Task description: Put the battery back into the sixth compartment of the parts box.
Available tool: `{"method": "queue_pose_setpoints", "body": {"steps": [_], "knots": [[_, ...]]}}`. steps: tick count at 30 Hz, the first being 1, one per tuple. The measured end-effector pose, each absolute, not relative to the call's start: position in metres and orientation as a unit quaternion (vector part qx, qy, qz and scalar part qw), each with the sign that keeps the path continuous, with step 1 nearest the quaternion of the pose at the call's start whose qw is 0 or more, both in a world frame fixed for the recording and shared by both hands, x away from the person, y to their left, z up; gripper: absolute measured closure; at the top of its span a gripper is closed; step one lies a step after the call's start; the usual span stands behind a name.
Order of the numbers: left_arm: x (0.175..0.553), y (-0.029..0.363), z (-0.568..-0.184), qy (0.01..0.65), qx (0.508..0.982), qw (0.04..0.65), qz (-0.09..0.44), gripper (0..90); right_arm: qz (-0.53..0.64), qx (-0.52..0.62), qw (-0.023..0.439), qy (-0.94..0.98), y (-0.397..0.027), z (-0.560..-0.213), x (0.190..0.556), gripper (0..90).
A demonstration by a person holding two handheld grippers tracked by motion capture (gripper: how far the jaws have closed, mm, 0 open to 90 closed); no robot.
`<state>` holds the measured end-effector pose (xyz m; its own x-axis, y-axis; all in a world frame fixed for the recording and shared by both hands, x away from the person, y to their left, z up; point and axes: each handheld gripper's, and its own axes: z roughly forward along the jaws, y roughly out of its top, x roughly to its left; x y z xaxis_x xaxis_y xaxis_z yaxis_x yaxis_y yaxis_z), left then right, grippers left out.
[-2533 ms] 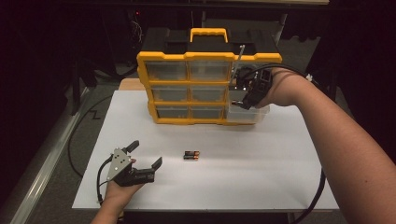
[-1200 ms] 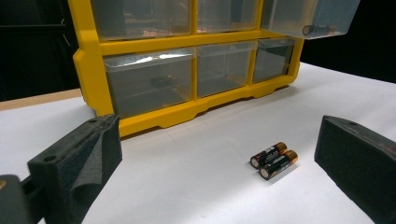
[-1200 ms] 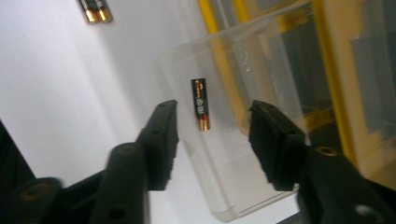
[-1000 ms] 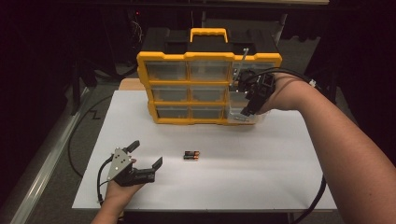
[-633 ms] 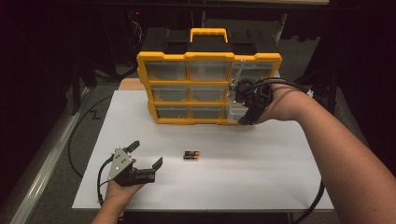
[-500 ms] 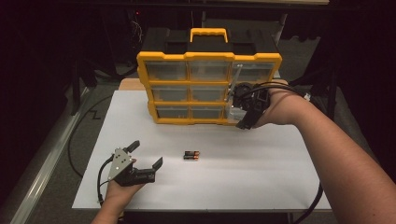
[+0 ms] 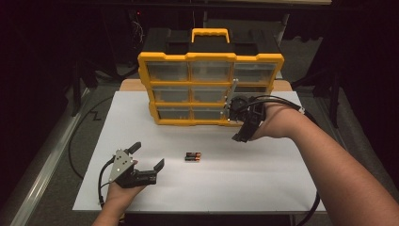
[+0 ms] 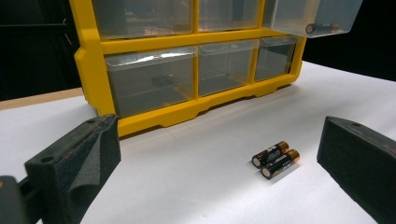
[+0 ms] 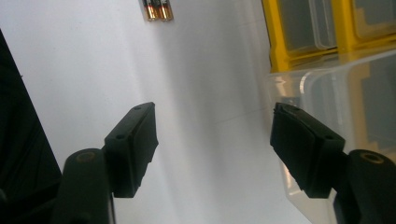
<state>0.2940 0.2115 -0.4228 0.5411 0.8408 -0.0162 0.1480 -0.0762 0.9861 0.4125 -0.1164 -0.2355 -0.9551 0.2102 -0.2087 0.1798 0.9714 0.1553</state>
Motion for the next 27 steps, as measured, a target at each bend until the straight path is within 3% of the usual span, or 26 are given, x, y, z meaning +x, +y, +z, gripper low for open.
{"method": "queue_pose_setpoints", "body": {"steps": [15,27], "knots": [[0.294,0.211,-0.423,0.370,0.668,0.570,0.305,0.7,0.067,0.096,0.091,0.989,-0.114,-0.269,0.404,24.2],[0.294,0.211,-0.423,0.370,0.667,0.571,0.305,0.7,0.067,0.096,0.101,0.988,-0.110,-0.292,0.396,13.6]]}}
